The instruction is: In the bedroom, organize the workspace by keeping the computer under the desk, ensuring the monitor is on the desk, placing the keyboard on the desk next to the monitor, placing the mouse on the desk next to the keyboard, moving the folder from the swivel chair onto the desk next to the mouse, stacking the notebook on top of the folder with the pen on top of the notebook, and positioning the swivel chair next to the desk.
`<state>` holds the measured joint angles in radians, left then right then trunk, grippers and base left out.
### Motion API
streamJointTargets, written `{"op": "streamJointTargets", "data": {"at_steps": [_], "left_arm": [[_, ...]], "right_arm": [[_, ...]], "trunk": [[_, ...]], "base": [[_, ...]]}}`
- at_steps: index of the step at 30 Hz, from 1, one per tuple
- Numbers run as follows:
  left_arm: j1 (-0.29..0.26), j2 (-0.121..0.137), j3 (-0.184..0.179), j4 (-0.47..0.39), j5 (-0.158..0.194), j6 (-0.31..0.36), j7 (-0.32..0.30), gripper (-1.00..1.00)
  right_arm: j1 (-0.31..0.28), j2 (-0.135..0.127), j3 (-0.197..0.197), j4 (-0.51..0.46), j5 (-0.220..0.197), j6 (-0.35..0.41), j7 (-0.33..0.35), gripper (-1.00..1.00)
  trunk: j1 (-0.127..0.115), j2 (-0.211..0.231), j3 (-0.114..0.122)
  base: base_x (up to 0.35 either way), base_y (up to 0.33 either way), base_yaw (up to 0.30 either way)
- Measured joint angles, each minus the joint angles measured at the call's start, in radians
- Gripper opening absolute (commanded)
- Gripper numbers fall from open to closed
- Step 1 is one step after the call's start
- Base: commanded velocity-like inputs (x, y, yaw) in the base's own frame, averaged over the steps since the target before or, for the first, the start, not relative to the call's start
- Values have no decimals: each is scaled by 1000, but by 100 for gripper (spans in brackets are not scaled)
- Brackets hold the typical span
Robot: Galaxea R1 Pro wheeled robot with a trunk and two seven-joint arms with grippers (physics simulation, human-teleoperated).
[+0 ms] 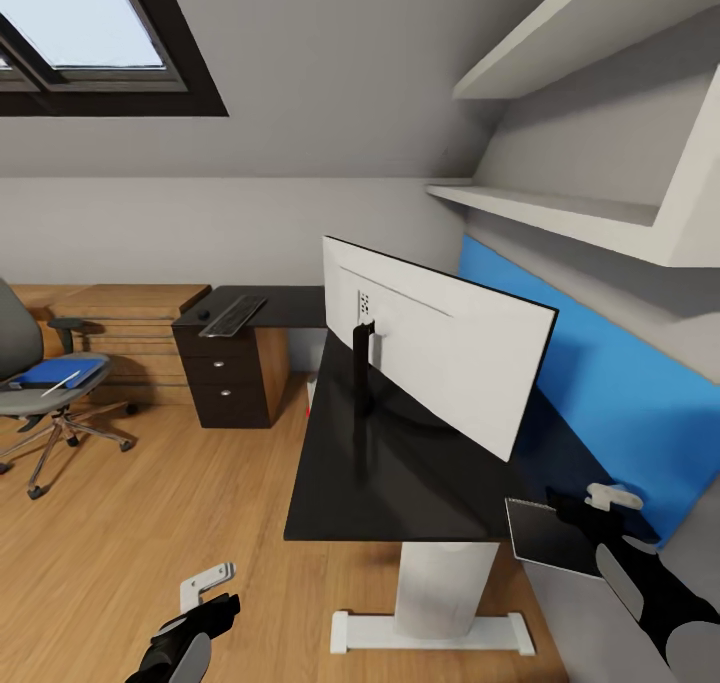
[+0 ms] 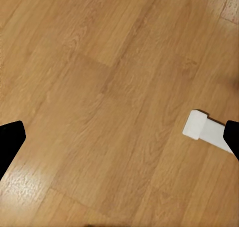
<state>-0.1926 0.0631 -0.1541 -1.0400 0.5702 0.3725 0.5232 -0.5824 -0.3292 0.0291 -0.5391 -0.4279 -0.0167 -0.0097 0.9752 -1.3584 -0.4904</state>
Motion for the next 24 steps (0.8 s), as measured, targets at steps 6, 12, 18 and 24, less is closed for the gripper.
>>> {"op": "streamJointTargets", "data": {"at_steps": [6, 12, 18, 24], "left_arm": [[0, 0, 0, 0, 0, 0, 0, 100], [0, 0, 0, 0, 1, 0, 0, 100], [0, 0, 0, 1, 1, 1, 0, 100], [0, 0, 0, 2, 1, 0, 1, 100]], "right_arm": [[0, 0, 0, 0, 0, 0, 0, 100], [0, -1, 0, -1, 0, 0, 0, 100], [2, -7, -4, -70, -1, 9, 0, 100], [4, -17, -6, -126, -3, 69, 0, 100]], "trunk": [[0, 0, 0], [0, 0, 0], [0, 0, 0], [0, 0, 0]], "base": [[0, 0, 0], [0, 0, 0], [0, 0, 0], [0, 0, 0]]}}
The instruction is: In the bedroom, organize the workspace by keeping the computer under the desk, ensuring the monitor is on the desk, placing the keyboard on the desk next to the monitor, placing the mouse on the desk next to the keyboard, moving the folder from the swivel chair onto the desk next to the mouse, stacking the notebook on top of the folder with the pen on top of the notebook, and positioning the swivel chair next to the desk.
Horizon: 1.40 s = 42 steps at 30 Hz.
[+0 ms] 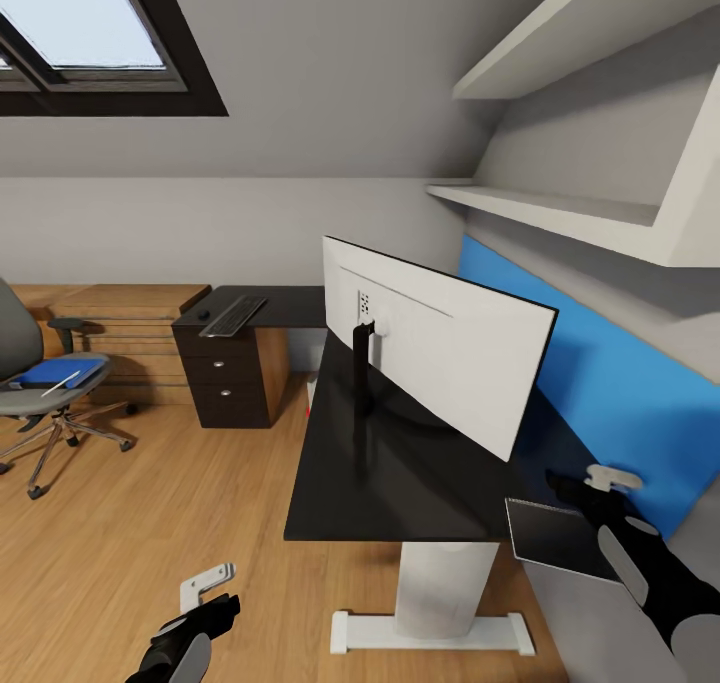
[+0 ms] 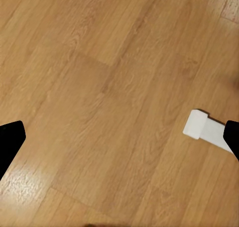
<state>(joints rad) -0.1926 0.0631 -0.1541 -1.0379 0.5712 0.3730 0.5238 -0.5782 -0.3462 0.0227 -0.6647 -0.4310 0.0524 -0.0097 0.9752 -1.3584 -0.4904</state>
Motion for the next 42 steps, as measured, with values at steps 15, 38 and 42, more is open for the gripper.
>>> {"op": "streamJointTargets", "data": {"at_steps": [15, 38, 42], "left_arm": [[0, 0, 0, 11, -2, -1, 0, 100], [0, 0, 0, 12, -3, -1, -1, 100], [0, 0, 0, 12, -3, -1, -1, 100]], "right_arm": [[16, -7, -18, -90, -6, 94, -1, 100], [113, -6, -81, -234, -7, 148, -3, 100], [133, -3, -101, -258, -11, 155, -3, 100]], "trunk": [[0, 0, 0], [1, 0, 0], [1, 0, 0]], "base": [[0, 0, 0], [-227, 0, 0], [-334, 0, 0]]}}
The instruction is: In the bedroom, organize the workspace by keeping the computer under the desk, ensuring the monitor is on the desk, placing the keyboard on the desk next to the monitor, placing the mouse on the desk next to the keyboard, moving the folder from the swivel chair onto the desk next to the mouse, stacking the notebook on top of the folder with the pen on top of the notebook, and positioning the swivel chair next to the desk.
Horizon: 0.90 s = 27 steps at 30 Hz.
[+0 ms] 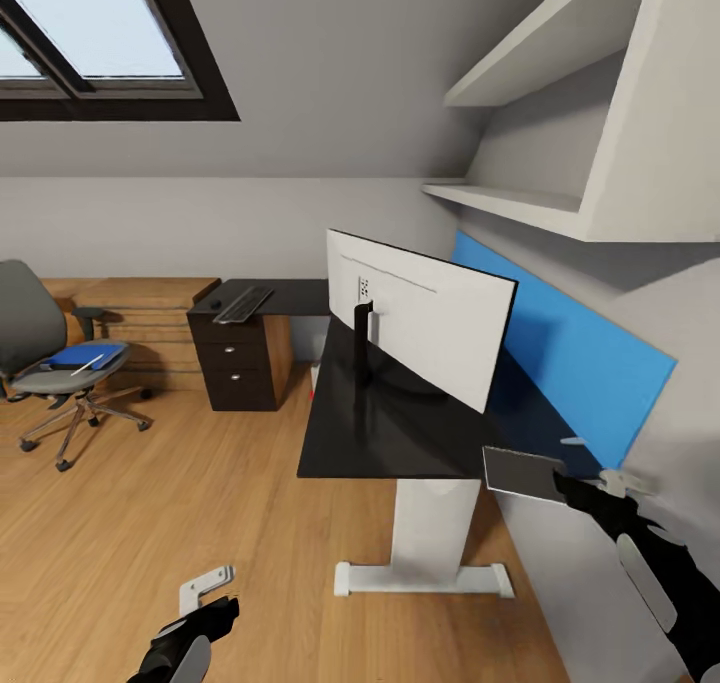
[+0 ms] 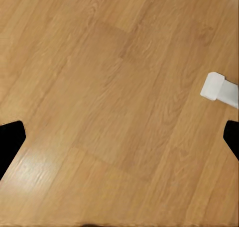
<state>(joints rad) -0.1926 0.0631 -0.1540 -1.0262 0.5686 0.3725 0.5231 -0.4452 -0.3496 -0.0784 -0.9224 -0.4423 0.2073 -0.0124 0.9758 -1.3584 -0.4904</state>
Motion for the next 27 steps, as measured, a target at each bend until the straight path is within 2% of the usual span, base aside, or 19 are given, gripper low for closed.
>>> {"op": "streamJointTargets", "data": {"at_steps": [4, 5, 7, 8, 15, 20, 27], "left_arm": [[0, 0, 0, 0, 0, 0, 0, 100], [0, 0, 0, 0, 0, 0, 0, 100], [0, 0, 0, 0, 0, 0, 0, 100], [0, 0, 0, 0, 0, 0, 0, 100], [0, 0, 0, 0, 0, 0, 0, 100], [0, 0, 0, 0, 1, 0, 0, 100], [0, 0, 0, 0, 1, 0, 0, 100]], "right_arm": [[9, 2, -21, -9, -31, 13, 0, 100], [14, 3, -33, -12, -134, 27, 0, 100], [15, 3, -34, -11, -176, 32, 0, 100], [16, 3, -35, -7, -213, 41, 0, 100], [17, 1, -37, 5, -322, 103, 2, 100], [18, -1, -38, 8, -357, 122, 6, 100], [19, -4, -43, 9, -364, 127, 13, 100]], "trunk": [[0, 0, 0], [0, 0, 0], [0, 0, 0], [0, 0, 0], [-1, 0, 0], [-1, 0, 0], [-1, 0, 0]], "base": [[-325, 0, 0], [-255, 0, 0], [-168, 0, 0], [-105, 0, 0], [-46, 0, 0], [-7, 0, 0], [0, 0, 0]]}}
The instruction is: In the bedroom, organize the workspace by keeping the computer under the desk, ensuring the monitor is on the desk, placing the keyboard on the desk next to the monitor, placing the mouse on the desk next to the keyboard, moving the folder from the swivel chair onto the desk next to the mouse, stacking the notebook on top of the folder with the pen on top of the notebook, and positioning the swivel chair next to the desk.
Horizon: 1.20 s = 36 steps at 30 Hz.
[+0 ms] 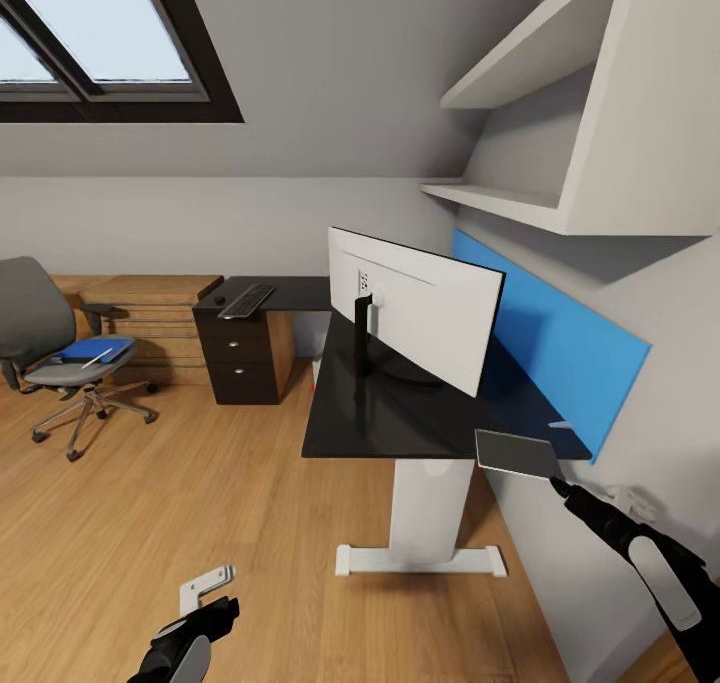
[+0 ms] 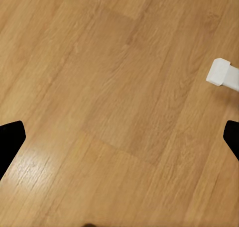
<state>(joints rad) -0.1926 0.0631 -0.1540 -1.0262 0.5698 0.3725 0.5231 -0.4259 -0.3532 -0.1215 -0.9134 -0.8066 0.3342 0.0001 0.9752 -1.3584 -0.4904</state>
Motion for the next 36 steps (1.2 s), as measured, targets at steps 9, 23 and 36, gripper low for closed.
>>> {"op": "streamJointTargets", "data": {"at_steps": [9, 23, 36], "left_arm": [[0, 0, 0, 1, 0, 0, 0, 100], [0, -3, -1, 19, -1, 0, 0, 100], [0, -3, -1, 16, -1, 0, 2, 100]], "right_arm": [[24, -24, -73, -1, -94, 111, 152, 100], [30, -41, -280, 10, -126, 251, 257, 100], [30, -40, -302, 11, -126, 251, 258, 100]], "trunk": [[0, 0, 0], [0, 0, 0], [0, 0, 0]], "base": [[0, 0, 0], [0, 0, 0], [0, 0, 0]]}}
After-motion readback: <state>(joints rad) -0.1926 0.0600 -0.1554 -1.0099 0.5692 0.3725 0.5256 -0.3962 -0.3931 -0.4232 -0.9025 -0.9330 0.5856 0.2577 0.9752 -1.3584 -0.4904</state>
